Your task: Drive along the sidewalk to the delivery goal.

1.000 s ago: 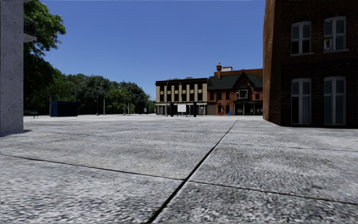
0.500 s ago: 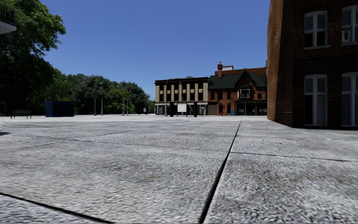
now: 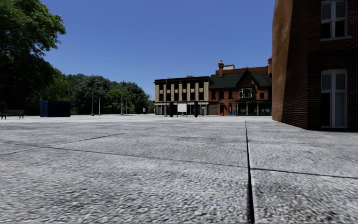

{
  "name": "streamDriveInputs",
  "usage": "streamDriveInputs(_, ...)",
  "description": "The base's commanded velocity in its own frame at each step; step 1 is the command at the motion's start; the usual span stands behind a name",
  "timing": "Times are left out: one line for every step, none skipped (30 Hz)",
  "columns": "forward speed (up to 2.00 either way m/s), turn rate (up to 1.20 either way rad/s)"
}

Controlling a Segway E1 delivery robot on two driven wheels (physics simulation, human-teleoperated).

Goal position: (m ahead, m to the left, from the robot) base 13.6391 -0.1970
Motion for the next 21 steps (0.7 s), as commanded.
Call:
streamDriveInputs(2.00,0.00)
streamDriveInputs(2.00,0.00)
streamDriveInputs(2.00,0.00)
streamDriveInputs(2.00,0.00)
streamDriveInputs(2.00,0.00)
streamDriveInputs(2.00,0.00)
streamDriveInputs(2.00,0.00)
streamDriveInputs(2.00,0.00)
streamDriveInputs(2.00,0.00)
streamDriveInputs(2.00,0.00)
streamDriveInputs(2.00,0.00)
streamDriveInputs(2.00,0.00)
streamDriveInputs(2.00,0.00)
streamDriveInputs(2.00,0.00)
streamDriveInputs(2.00,0.00)
streamDriveInputs(2.00,0.00)
streamDriveInputs(2.00,0.00)
streamDriveInputs(2.00,0.00)
streamDriveInputs(2.00,0.00)
streamDriveInputs(2.00,0.00)
streamDriveInputs(2.00,0.00)
